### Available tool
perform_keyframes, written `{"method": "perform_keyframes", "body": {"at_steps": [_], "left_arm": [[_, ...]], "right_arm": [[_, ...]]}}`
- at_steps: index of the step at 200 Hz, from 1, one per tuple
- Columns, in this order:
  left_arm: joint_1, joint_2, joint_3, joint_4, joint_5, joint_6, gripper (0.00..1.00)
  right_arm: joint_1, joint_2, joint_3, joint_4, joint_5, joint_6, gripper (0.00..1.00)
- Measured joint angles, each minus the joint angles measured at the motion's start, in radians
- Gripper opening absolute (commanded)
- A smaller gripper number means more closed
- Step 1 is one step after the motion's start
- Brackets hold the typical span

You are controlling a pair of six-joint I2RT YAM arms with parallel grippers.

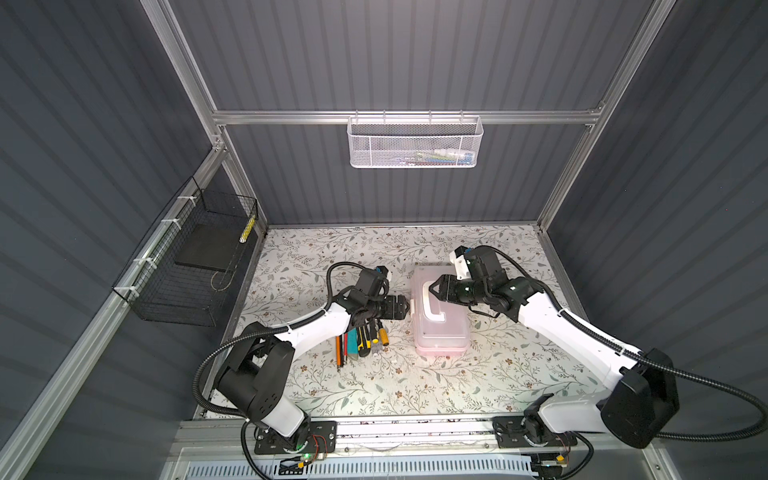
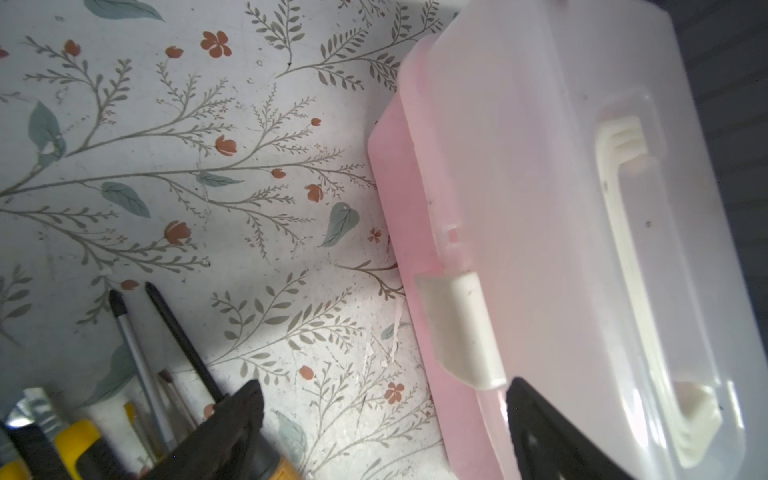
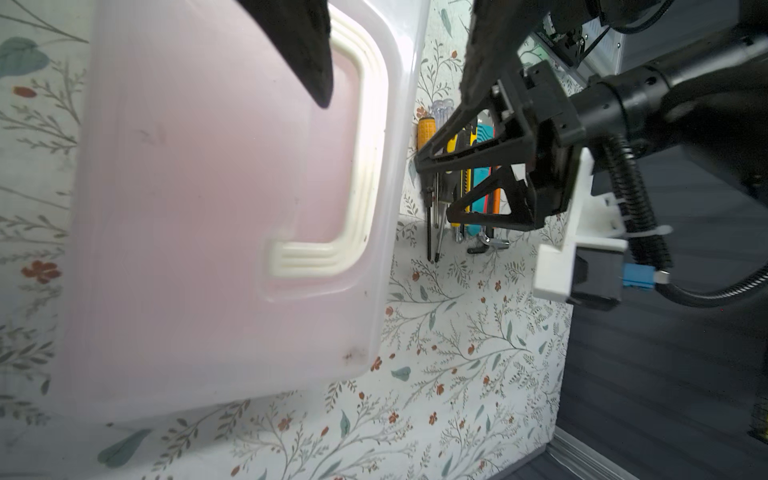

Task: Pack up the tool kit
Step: 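Grasp the white box handle with the right gripper while left gripper steadies box side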

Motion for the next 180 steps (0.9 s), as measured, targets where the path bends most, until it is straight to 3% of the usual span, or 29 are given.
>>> {"method": "perform_keyframes", "body": {"at_steps": [97,180], "left_arm": [[0.000,0.000,-0.012,0.120,0.091,-0.041,0.91],[0.001,0.040,-0.012,0.198,0.124,-0.055,0.88]], "right_arm": [[0.000,0.131,-0.035,0.079,-0.138,0.038,0.49],[-0.057,0.161,-0.127,0.315,-0.354,0.108,0.48]]}}
